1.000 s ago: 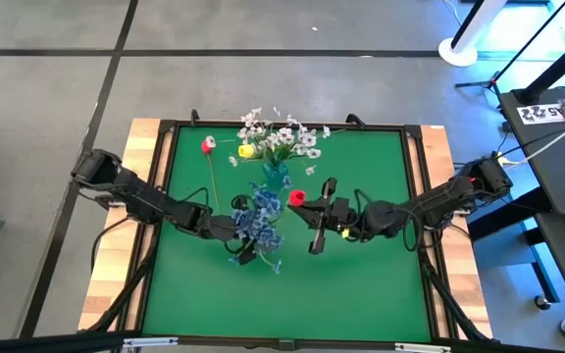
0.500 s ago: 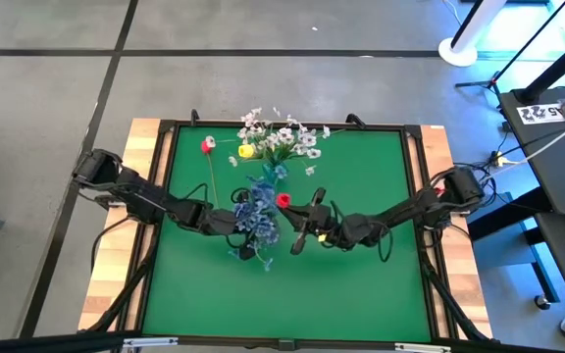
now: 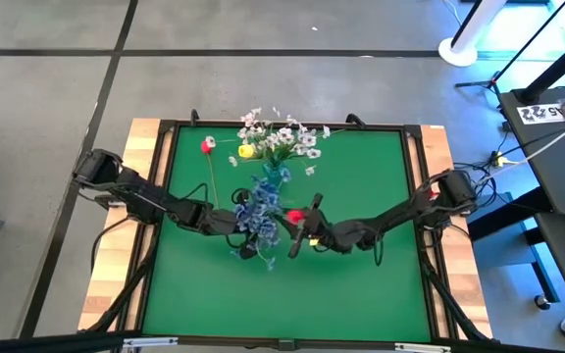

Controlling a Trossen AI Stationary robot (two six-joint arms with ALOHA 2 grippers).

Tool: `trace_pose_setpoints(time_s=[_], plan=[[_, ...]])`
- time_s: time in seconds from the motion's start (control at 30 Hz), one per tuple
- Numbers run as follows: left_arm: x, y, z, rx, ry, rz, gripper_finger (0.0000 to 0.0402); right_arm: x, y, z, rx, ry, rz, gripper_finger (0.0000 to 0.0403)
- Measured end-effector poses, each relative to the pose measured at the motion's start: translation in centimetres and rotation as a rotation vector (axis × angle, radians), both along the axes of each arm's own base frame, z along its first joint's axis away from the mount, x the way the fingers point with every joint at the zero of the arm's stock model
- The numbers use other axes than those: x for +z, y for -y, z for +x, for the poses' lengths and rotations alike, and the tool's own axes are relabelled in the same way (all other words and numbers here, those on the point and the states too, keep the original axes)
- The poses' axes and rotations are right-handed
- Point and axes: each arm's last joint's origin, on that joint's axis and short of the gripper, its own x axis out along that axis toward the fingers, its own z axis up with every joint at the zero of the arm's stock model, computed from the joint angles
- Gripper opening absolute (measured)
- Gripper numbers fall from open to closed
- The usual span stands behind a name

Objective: Sort flowers into vase by color
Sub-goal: Put the bottom red tulip into the violet vase, then put the red flowers into the violet vase

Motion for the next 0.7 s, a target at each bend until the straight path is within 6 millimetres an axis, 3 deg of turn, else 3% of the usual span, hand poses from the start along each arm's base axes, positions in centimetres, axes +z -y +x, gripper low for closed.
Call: trace_pose_setpoints(time_s=[0.13, 0.37, 0.47, 0.7], plan=[[0.2, 0.0, 0.0, 0.0, 0.007, -0.001, 0.0137, 2.5, -0.3, -0.5, -0.037, -0.014, -0.002, 0.0163], [-0.6, -0.1, -0.4, 0.007, -0.082, 0.006, 0.0174, 8.7, -1.7, -2.4, -0.056, -0.148, -0.002, 0.0265], [-0.8, -0.1, -0.5, 0.022, -0.104, -0.014, 0.0191, 10.8, -1.8, -3.3, -0.038, -0.258, 0.039, 0.0295], [-1.1, -0.1, -0.6, 0.041, -0.117, -0.047, 0.0229, 13.4, -1.5, -4.9, 0.012, -0.515, 0.189, 0.0331]])
